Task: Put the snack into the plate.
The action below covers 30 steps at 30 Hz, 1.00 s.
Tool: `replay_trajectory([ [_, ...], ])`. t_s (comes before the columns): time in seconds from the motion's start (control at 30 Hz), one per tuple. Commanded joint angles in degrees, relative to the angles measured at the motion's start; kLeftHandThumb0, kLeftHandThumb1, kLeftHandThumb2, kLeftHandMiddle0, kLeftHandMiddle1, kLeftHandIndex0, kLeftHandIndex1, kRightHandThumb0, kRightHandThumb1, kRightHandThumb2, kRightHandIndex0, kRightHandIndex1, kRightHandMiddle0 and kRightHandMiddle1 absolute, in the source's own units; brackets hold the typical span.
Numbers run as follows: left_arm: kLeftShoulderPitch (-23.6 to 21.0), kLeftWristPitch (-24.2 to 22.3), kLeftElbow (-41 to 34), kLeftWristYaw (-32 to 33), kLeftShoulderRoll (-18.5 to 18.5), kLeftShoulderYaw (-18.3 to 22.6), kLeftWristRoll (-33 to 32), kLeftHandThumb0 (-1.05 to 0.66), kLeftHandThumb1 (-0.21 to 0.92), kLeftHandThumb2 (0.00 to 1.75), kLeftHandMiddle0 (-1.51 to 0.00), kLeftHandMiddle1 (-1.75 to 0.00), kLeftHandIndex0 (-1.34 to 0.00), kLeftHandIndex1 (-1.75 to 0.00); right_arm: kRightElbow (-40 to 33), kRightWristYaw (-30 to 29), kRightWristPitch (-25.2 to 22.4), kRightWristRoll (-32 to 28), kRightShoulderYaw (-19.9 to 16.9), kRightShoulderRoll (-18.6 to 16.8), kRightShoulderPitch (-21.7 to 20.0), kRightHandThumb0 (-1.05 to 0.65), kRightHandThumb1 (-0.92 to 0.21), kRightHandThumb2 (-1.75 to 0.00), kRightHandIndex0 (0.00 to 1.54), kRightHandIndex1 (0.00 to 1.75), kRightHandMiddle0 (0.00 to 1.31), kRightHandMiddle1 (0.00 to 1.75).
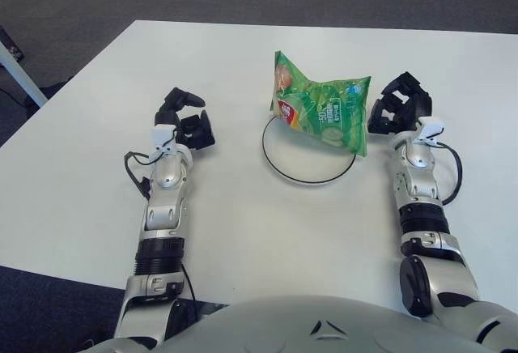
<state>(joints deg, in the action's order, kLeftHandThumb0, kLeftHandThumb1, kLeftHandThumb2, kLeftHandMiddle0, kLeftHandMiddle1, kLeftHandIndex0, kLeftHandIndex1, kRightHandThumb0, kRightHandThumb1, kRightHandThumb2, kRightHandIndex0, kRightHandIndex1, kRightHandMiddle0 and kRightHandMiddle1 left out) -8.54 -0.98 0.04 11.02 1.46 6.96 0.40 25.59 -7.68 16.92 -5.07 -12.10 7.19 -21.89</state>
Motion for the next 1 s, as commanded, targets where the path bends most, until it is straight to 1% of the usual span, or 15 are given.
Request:
replay_trajectory([
  [0.0, 1.82, -0.28, 0.81, -0.16, -1.10, -0.36, -0.02, -0.52, 0.22, 1.44, -1.38, -1.75, -0.70, -1.75, 2.27, -0.42, -0.36, -0.28, 0.85, -4.51, 7.04, -0.01, 0.06, -1.75, 0.88, 1.74, 0.68, 1.75],
  [0.47, 2.20, -0.32, 0.27, -1.23, -0.98, -0.47, -0.77, -0.52, 0.21, 1.44, -1.38, -1.75, -0.70, -1.75, 1.71, -1.96, -3.30, 0.05, 1.03, -4.53, 6.95, -0.01, 0.06, -1.75, 0.88, 1.75, 0.68, 1.75],
  [0.7, 1.90, -2.53, -0.26, -3.45, -0.15, -0.51, -1.75, -0.52, 0.23, 1.42, -1.37, -1.75, -0.69, -1.75, 1.65, -1.39, -3.29, -0.29, 1.24, -4.66, 7.03, -0.01, 0.06, -1.75, 0.89, 1.75, 0.69, 1.74],
  [0.73, 1.78, -2.86, -0.25, -4.10, 0.10, -0.44, -2.14, -0.52, 0.23, 1.42, -1.37, -1.75, -0.69, -1.75, 1.74, -1.30, -3.21, -0.32, 1.27, -4.68, 7.02, -0.11, 0.02, -1.70, 0.98, 1.75, 0.70, 1.74],
  [0.77, 1.69, -3.11, -0.25, -4.56, 0.28, -0.40, -2.44, -0.51, 0.24, 1.41, -1.36, -1.75, -0.68, -1.75, 1.81, -1.22, -3.15, -0.35, 1.28, -4.70, 7.01, -0.26, -0.06, -1.61, 1.11, 1.75, 0.70, 1.74],
  [0.8, 1.63, -3.29, -0.27, -4.85, 0.38, -0.38, -2.63, -0.51, 0.24, 1.41, -1.36, -1.75, -0.67, -1.75, 1.85, -1.16, -3.11, -0.37, 1.27, -4.70, 7.00, -0.36, -0.11, -1.55, 1.20, 1.75, 0.70, 1.74],
  [0.9, 1.05, -3.87, -0.19, -6.29, 0.84, -0.18, -3.83, -0.51, 0.25, 1.40, -1.35, -1.75, -0.67, -1.75, 2.21, -0.65, -2.55, -0.35, 1.41, -4.58, 7.00, -0.47, -0.18, -1.48, 1.30, 1.75, 0.70, 1.75],
  [0.97, 0.84, -4.17, -0.27, -6.93, 0.92, -0.04, -4.41, -0.50, 0.26, 1.39, -1.34, -1.75, -0.66, -1.75, 2.38, -0.26, -2.08, -0.37, 1.47, -4.52, 7.02, -0.49, -0.19, -1.46, 1.32, 1.75, 0.70, 1.75],
])
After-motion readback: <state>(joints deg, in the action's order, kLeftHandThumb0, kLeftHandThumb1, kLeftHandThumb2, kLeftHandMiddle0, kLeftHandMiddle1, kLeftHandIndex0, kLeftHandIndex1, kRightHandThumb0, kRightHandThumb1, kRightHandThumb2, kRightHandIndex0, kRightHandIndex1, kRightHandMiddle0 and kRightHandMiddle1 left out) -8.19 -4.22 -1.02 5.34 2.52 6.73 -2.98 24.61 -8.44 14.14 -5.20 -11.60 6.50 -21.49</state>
